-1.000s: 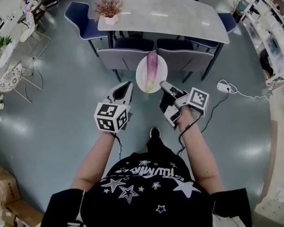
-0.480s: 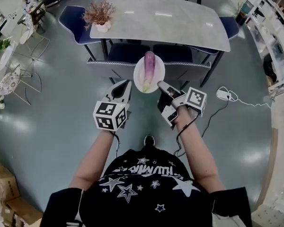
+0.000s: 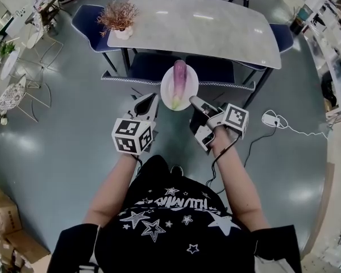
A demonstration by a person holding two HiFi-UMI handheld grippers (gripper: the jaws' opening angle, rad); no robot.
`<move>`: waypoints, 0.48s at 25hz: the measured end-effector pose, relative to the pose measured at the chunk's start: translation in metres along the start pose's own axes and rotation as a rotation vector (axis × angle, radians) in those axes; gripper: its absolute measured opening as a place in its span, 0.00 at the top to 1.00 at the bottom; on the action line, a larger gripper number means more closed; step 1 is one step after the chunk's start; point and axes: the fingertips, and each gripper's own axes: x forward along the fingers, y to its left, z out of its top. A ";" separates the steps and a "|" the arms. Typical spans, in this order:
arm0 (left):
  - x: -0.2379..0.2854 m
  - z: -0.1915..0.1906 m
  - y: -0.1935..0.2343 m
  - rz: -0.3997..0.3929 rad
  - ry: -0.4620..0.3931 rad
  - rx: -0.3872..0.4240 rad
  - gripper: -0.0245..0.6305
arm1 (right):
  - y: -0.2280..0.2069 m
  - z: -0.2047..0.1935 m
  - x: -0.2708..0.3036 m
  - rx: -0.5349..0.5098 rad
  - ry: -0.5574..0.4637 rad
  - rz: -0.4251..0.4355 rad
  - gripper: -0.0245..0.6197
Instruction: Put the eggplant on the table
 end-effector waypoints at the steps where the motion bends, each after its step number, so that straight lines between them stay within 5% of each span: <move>1: 0.001 -0.001 -0.001 -0.003 -0.001 0.001 0.95 | -0.001 0.001 0.000 -0.006 0.000 0.000 0.93; 12: 0.060 0.007 0.030 -0.046 -0.006 -0.009 0.95 | -0.012 0.043 0.037 -0.015 -0.054 -0.008 0.93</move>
